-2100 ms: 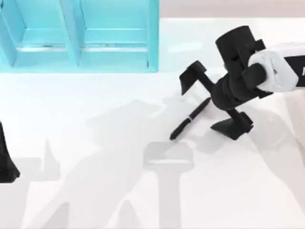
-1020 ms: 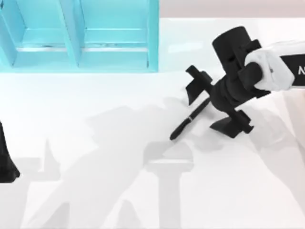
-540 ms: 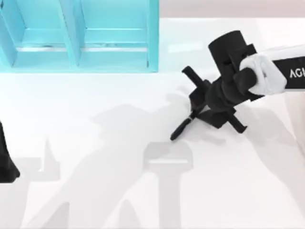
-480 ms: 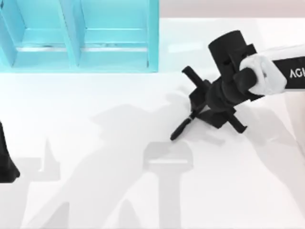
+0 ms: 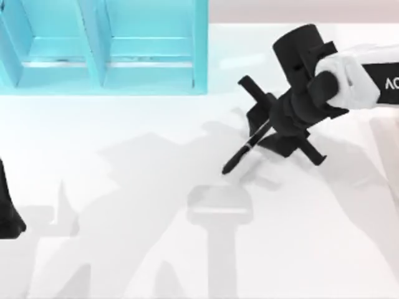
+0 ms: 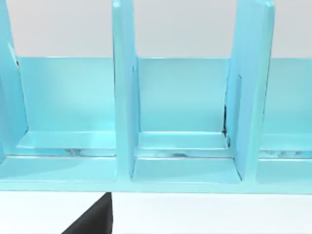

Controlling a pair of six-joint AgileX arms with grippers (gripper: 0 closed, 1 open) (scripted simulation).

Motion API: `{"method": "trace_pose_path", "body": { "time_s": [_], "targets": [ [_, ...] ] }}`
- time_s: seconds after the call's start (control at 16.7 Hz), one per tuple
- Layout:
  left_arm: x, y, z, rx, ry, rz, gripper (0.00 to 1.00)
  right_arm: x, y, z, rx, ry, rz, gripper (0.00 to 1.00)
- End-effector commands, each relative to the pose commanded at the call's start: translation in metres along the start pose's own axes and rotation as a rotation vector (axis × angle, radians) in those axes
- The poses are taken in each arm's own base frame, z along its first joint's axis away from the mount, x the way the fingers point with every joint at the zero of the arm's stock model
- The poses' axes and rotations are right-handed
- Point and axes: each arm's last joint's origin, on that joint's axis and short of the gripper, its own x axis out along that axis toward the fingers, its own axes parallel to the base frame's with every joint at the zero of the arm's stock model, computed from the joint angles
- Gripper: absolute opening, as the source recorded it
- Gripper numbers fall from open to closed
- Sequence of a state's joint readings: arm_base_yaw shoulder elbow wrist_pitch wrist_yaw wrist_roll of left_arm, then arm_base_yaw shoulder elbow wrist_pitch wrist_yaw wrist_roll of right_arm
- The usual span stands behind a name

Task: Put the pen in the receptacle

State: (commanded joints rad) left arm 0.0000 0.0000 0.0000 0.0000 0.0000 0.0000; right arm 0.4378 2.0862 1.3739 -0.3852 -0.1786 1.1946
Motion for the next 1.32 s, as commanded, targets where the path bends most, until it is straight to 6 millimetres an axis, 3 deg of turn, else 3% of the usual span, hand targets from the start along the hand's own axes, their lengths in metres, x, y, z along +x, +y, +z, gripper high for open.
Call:
{"method": "trace_pose_path", "body": {
  "time_s": [0.36,0.72,0.84,1.08,1.2,1.32],
  "targets": [
    [0.0,0.0,0.0,0.0,0.0,0.0,1.0,-0.061,0.031,0.001,-0.002,-0.004,0.008,0.0],
    [0.0,0.0,0.0,0.0,0.0,0.0,1.0,-0.065,0.032,0.001,-0.001,-0.003,0.011,0.0],
    [0.0,0.0,0.0,0.0,0.0,0.0,1.0,-0.071,0.026,0.012,0.017,-0.014,0.012,0.0],
    [0.0,0.0,0.0,0.0,0.0,0.0,1.0,-0.106,-0.016,0.071,0.132,-0.085,0.014,0.0],
    [0.0,0.0,0.0,0.0,0.0,0.0,1.0,-0.135,-0.057,0.11,0.23,-0.147,0.013,0.0],
    [0.0,0.0,0.0,0.0,0.0,0.0,1.0,-0.171,-0.114,0.145,0.357,-0.223,0.008,0.0]
  ]
}}
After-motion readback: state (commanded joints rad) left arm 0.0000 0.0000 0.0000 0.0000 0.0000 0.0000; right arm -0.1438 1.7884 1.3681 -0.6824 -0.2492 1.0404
